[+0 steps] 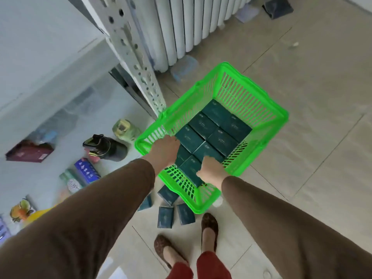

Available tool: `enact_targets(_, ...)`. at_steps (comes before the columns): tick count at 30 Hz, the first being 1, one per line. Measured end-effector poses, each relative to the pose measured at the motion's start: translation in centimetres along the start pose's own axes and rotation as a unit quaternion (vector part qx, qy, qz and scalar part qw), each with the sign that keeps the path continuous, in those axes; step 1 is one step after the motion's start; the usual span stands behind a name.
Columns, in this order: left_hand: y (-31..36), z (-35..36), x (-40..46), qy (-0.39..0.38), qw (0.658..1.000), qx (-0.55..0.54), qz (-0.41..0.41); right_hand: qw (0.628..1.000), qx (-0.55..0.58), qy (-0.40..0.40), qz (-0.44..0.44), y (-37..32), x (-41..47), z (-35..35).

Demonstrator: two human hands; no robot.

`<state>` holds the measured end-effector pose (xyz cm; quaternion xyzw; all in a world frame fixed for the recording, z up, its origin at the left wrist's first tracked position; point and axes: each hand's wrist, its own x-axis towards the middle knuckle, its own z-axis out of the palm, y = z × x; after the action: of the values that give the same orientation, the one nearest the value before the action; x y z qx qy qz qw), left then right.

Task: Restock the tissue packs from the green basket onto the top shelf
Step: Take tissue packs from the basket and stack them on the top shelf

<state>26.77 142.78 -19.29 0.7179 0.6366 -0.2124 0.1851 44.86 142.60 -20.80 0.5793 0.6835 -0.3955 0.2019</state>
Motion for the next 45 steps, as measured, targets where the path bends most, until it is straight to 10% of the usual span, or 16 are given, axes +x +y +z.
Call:
enact_targets(21,-0.7,5.3,8.4,0.033,0.963,0.265,0.044,0.991,-0.109,-0.013,0.074,1.4,8.1,5.1)
enact_targets(31,-5.6,-13.3,-15.6,0.143,0.973,-0.074,-0.162,0.982,0.059,0.041,-0.175,-5.0,-9.8,-12.6)
enact_targets(45,-29.3,-10.9,-64.7,0.379,0.709,-0.424,-0.416,0.844,0.311,-0.095,-0.425,-43.9,-32.0,-4.2)
